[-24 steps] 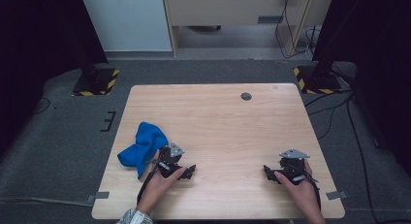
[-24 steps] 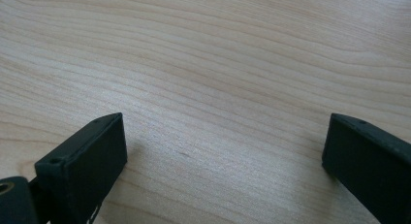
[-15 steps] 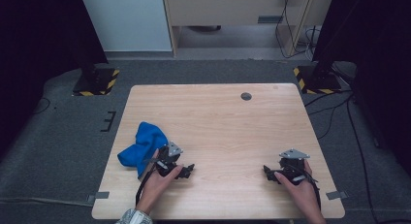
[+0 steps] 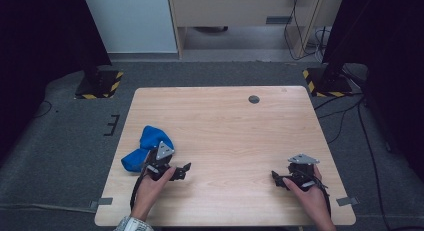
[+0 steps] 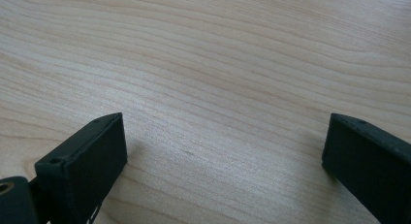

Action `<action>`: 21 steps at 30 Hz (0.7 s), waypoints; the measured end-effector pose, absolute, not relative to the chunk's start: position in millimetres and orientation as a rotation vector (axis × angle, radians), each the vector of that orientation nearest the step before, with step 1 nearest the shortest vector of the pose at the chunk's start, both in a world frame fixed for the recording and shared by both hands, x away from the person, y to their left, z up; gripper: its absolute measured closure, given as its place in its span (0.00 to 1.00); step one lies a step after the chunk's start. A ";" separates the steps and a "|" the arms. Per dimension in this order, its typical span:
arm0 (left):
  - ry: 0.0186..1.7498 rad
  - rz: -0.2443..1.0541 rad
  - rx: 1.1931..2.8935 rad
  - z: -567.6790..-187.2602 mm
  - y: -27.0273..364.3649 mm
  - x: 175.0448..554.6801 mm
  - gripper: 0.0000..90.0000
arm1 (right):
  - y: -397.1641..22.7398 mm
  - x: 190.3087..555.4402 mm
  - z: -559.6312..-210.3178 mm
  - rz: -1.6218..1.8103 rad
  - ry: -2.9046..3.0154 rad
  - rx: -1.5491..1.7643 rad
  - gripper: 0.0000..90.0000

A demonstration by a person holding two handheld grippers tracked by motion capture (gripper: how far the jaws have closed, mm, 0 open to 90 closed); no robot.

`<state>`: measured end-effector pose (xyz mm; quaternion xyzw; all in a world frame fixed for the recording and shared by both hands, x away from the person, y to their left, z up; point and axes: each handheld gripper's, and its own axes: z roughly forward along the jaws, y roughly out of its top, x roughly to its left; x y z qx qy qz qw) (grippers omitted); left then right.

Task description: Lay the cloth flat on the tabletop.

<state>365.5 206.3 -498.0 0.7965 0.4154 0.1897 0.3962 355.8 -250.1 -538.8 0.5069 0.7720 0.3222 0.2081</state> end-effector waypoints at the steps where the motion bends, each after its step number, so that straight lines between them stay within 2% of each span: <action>1: 1.050 0.486 2.020 -496.8 207.0 364.9 0.05 | -250.0 355.7 -538.8 0.897 2.149 1.410 0.03; 9: 1.025 0.518 2.001 -484.3 215.9 357.2 0.05 | -249.8 355.6 -538.8 0.897 2.147 1.413 0.03; 13: 1.041 0.591 1.977 -479.0 223.5 355.6 0.07 | -249.7 355.5 -538.8 0.897 2.147 1.413 0.03; 21: 1.075 0.580 1.937 -477.5 236.3 356.4 0.07 | -249.3 355.3 -538.8 0.902 2.157 1.407 0.03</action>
